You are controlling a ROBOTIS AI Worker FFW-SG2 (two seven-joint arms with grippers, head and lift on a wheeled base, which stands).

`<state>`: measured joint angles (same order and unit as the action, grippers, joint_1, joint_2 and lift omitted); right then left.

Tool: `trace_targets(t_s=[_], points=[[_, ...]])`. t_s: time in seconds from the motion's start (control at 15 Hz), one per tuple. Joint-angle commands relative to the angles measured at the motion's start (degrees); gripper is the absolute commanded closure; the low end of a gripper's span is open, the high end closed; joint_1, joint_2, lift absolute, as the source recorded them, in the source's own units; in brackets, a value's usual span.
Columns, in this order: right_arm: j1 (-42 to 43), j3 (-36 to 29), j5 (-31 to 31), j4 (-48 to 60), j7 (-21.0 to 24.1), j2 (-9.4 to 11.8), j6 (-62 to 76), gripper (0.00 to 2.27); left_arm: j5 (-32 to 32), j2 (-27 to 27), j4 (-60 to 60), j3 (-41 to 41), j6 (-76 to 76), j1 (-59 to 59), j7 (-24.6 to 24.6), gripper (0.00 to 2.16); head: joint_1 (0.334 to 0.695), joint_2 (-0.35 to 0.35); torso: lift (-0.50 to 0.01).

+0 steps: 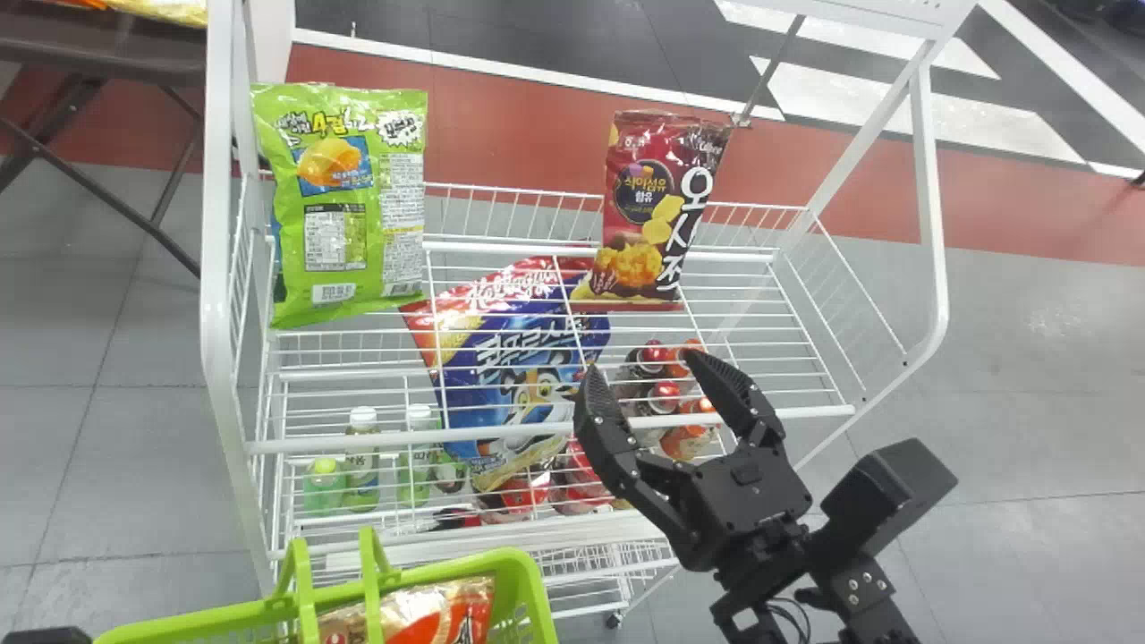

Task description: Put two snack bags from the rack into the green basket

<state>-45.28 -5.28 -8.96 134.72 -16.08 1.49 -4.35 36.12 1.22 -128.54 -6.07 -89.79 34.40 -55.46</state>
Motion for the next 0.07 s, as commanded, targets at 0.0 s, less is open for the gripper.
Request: trace_targets(t_s=[0.0], points=[[-0.3, 0.0, 0.0, 0.3, 0.0, 0.0, 0.0, 0.06, 0.0, 0.0, -0.1, 0.0, -0.2, 0.0, 0.0, 1.47, 0.695, -0.350, -0.006]])
